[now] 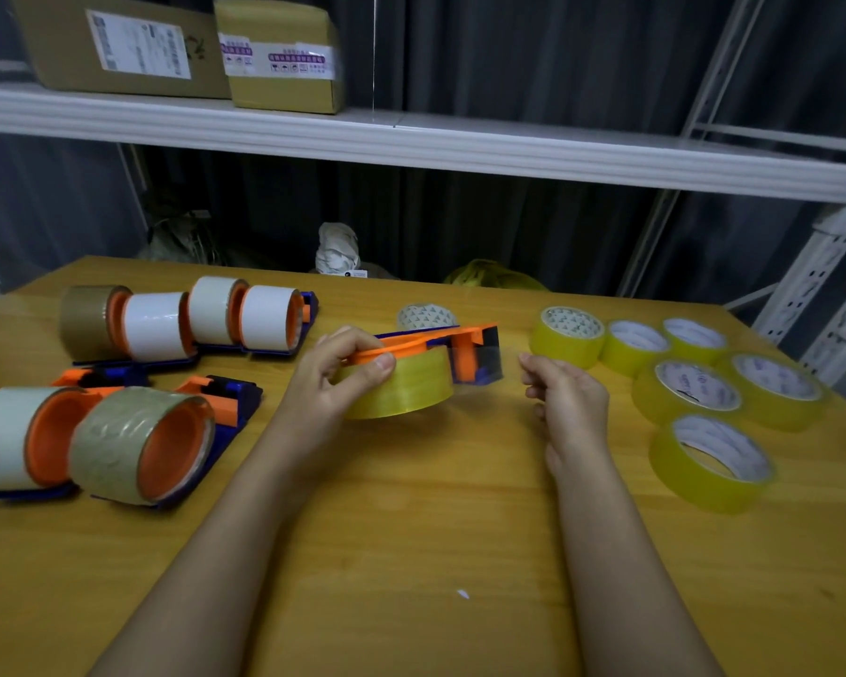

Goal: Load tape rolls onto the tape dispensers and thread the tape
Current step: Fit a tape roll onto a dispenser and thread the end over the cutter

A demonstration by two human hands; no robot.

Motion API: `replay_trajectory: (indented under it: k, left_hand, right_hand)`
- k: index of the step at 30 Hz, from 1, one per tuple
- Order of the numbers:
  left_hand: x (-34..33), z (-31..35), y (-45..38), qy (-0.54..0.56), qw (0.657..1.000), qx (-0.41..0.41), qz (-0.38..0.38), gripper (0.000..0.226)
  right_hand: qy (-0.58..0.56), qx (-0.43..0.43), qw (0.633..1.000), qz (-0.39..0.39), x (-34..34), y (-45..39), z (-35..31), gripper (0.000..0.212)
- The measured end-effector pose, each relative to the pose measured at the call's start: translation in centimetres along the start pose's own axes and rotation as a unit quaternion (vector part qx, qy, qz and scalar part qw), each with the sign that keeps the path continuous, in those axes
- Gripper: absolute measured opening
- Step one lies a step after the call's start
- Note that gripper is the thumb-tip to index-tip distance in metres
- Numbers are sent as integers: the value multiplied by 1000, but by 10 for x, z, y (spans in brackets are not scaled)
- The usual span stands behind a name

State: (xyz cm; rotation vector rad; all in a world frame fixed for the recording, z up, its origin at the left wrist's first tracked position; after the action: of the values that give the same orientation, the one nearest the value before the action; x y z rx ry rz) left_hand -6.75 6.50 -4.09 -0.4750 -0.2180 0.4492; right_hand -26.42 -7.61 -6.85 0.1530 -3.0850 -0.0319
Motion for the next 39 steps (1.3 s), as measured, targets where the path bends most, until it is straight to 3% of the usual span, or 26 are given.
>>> replay_trajectory:
  k: [18, 25, 31, 34, 36, 39]
  left_hand:
    - [-2, 3, 1, 2, 1000, -12, -5, 35]
    - [9, -3, 2, 45, 991, 105, 64, 55]
    - [13, -1, -8, -64, 980, 187, 12, 53]
    - [15, 2, -10, -90, 964, 249, -36, 46]
    - [17, 3, -11, -124, 947, 290, -53, 53]
    - [19, 11, -17, -207, 935, 282, -51, 47]
  right_hand:
    - [-20, 36, 999, 23, 3, 4, -9, 15]
    - [-4, 17, 1000, -19, -4, 4, -6, 13]
    - [54, -18, 997, -46, -8, 1, 5, 9]
    - [101, -42, 990, -85, -13, 2, 12, 8]
    - [134, -39, 985, -105, -17, 3, 15, 9]
    - [172, -22, 979, -112, -21, 5, 16, 9]
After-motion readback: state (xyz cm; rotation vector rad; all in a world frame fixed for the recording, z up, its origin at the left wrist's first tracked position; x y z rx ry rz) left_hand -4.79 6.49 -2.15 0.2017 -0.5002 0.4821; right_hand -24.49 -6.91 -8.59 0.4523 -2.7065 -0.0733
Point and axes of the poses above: each hand's wrist, its own y-axis away from the middle knuckle, its own x-axis out of the back of the hand, z = x × y, the point moved 6 cm from there along -y, towards the middle knuckle, and after that the axes turned 13 degrees about y, right-handed, at the moved point
